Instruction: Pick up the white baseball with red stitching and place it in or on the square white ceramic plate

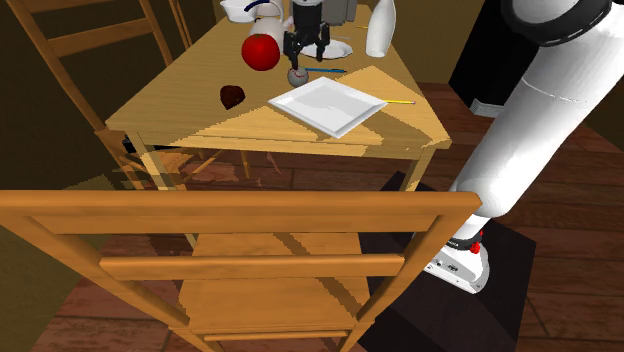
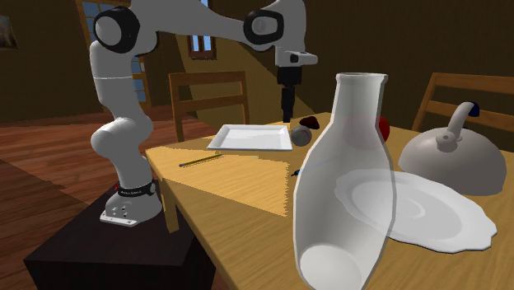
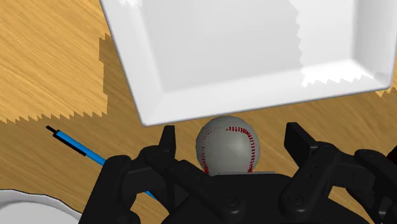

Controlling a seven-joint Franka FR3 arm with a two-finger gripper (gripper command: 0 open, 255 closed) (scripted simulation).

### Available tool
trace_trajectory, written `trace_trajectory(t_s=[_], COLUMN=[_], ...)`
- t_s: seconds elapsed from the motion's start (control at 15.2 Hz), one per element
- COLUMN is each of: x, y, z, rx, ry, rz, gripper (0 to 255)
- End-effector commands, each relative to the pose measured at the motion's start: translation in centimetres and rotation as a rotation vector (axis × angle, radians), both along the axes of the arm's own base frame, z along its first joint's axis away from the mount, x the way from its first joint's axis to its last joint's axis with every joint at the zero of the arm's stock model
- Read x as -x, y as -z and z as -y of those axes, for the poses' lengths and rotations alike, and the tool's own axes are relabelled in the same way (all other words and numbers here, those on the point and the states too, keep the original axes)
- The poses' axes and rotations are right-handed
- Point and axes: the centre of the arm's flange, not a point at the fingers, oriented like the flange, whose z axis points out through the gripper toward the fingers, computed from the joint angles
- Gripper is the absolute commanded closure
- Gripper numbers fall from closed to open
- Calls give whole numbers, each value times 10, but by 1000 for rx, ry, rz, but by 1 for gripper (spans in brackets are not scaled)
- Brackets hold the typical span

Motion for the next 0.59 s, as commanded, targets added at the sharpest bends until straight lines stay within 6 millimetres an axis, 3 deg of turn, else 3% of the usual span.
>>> trace_trajectory(t_s=[0.0,0.2,0.53], x=[-24,-57,-57], y=[2,4,31], z=[0,0,3], rx=[9,20,20], ry=[9,20,20], rz=[6,12,12], gripper=[0,0,0])
